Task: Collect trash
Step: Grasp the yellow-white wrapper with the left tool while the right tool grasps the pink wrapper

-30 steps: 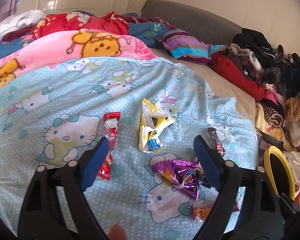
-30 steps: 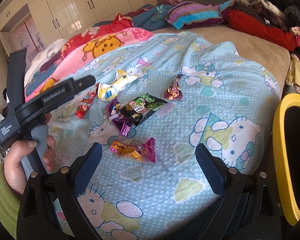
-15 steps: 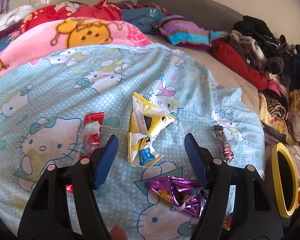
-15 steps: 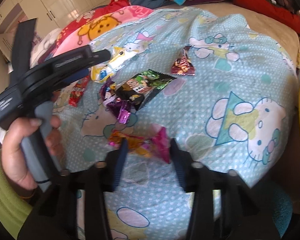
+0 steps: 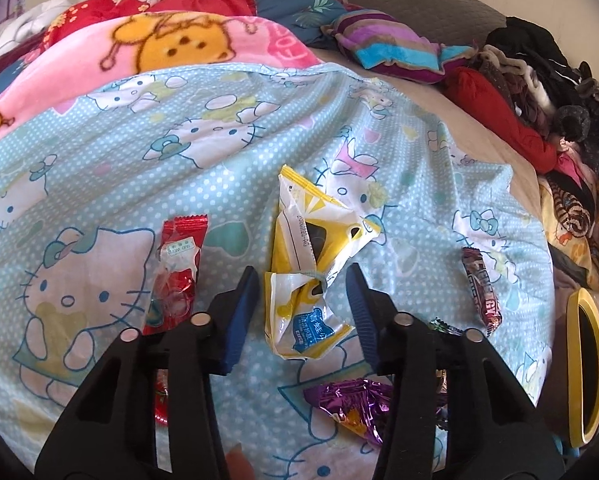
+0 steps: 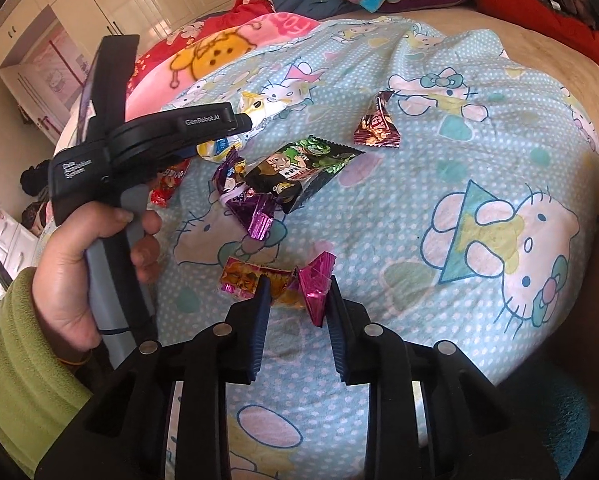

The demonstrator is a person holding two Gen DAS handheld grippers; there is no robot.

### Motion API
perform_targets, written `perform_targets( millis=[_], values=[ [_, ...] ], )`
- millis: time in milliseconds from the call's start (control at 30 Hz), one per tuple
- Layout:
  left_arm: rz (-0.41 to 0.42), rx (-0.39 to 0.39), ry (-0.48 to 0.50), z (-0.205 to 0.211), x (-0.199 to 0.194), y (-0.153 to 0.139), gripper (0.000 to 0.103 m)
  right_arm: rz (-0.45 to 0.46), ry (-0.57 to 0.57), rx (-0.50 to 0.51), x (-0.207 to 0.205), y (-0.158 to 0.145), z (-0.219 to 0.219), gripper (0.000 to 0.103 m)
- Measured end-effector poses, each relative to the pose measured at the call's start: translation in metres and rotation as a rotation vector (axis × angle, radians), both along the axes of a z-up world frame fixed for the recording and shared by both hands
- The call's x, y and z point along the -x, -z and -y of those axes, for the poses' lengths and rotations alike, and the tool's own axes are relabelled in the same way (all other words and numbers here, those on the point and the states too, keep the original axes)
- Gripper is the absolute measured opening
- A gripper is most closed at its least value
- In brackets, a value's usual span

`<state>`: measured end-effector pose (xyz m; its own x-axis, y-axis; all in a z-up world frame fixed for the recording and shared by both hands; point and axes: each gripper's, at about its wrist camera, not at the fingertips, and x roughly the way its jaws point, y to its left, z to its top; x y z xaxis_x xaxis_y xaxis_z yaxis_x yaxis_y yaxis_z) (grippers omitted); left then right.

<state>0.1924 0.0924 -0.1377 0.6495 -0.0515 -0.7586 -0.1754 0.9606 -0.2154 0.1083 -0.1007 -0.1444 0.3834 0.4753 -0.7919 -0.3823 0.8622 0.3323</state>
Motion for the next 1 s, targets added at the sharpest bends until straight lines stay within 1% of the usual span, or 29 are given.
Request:
perform_targets(
  millis=[33,233,467,600,733,1000],
  values=[
    [-0.002,-0.002,-0.003,0.000,0.000,0.000,0.027,0.000,-0.001,-0.003,0.000,0.000,0.000,0.025],
    [0.008,0.002,-0.005,0.000,0.004,-0.002,0.022,0.007,0.002,-0.024,0.002,-0.002,0.003,0.024],
    [0.096,0.009,0.012,0.003,0.022,-0.028,0.021,0.025,0.009,-0.060,0.004,-0.007,0.012,0.024],
    [0.121,0.019,0.010,0.005,0.032,-0.037,0.021,0.049,0.011,-0.076,0.008,-0.012,0.017,0.024],
    [0.159,0.009,0.022,0.008,0.044,-0.050,0.020,0.095,0.015,-0.103,0.012,-0.022,0.022,0.023],
    [0.216,0.005,0.056,0.019,0.059,-0.071,0.020,0.179,0.028,-0.094,0.024,-0.044,0.038,0.023]
  ],
)
